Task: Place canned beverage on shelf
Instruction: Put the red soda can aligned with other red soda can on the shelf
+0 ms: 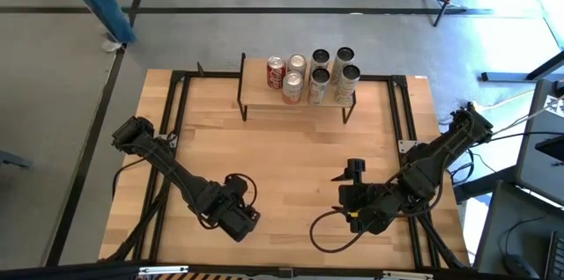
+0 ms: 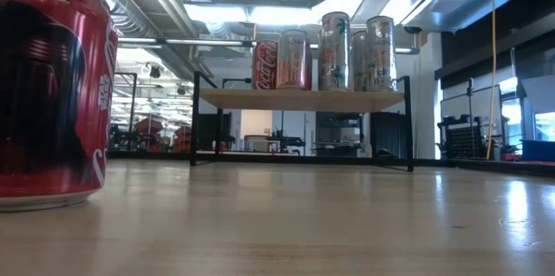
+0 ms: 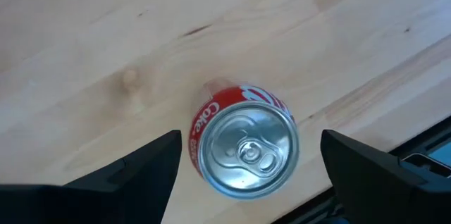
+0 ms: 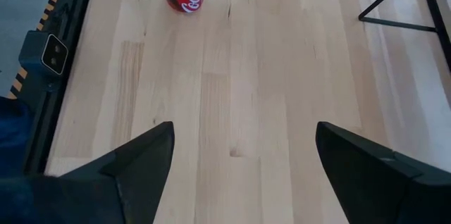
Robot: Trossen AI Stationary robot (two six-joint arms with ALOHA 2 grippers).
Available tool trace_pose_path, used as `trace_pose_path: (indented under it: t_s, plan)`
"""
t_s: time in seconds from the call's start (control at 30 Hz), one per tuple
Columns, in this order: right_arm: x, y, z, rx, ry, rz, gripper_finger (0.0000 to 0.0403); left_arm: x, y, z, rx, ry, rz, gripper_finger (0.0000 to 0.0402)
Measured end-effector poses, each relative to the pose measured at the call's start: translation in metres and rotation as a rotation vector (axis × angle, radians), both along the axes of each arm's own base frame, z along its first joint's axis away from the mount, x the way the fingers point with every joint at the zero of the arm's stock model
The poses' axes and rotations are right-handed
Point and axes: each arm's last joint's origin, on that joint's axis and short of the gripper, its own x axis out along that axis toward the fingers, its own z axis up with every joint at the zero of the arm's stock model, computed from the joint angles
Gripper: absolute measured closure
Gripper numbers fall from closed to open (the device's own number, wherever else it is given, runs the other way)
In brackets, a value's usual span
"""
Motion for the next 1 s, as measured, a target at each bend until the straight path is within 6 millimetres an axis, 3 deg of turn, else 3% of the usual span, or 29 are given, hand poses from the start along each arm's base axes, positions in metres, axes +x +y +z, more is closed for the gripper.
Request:
trace_pose_path:
  t_s: [0.43, 0.7, 1.0]
  plan:
    - [-0.001, 0.000, 0.000, -0.004, 0.006, 0.000, 0.0070, -0.003, -0.001, -0.037, -0.053, 0.021, -0.008, 0.0075]
    - [-0.001, 0.000, 0.000, -0.005, 0.005, -0.001, 0.0070, -0.003, 0.001, -0.039, -0.001, 0.029, -0.154, 0.0083]
    - [0.000, 0.000, 0.000, 0.005, 0.002, -0.013, 0.0070, -0.001, 0.001, -0.039, 0.035, -0.006, -0.191, 0.0084]
